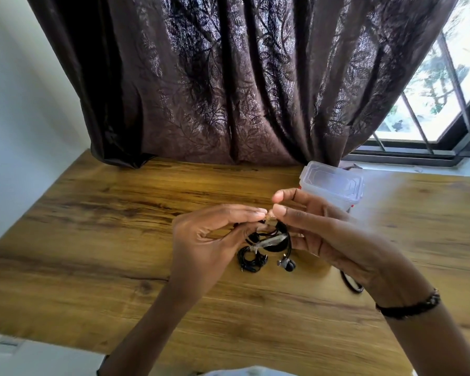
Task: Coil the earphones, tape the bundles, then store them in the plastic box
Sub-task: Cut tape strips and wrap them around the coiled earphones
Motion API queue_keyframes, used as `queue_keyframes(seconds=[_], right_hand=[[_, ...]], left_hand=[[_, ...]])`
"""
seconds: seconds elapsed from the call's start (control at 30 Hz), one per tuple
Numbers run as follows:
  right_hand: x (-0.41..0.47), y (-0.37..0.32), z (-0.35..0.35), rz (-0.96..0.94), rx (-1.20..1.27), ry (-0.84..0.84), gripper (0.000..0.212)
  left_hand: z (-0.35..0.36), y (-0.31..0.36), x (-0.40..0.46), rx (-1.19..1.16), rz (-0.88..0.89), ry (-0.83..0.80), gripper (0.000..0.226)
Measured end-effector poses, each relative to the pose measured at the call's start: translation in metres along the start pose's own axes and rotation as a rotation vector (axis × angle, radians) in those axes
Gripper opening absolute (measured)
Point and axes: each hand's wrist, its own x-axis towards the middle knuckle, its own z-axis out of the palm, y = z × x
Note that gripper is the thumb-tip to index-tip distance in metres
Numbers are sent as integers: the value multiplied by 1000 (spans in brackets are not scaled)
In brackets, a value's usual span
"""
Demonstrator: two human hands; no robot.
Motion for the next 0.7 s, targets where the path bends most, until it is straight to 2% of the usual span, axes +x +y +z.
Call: queue_keyframes(seconds=[0.17,0.23,0.33,0.4,0.57,0.63,0.7], right_hand=[[5,0,-1,-21,-24,13,29],[7,1,-1,-26,20,47,32],[10,4,-1,-21,46,100,34],[12,8,-1,-28,28,119,36],[15,23,5,-89,-126,222,31],[17,33,5,-49,-221,275,41],[20,44,4,30,-200,260,51]], left_hand=[[1,0,-1,-7,-47,-27,18],[1,3,0,-64,-178,-43,20],[-2,7,5,-266,-467,-76,22],[-3,5,6,-302,-536,-68,26],[-2,0,1,-368,-674,73,17],[-1,-2,-1,-407,-715,149,17],[-2,-5,-2,-436,-742,214,16]])
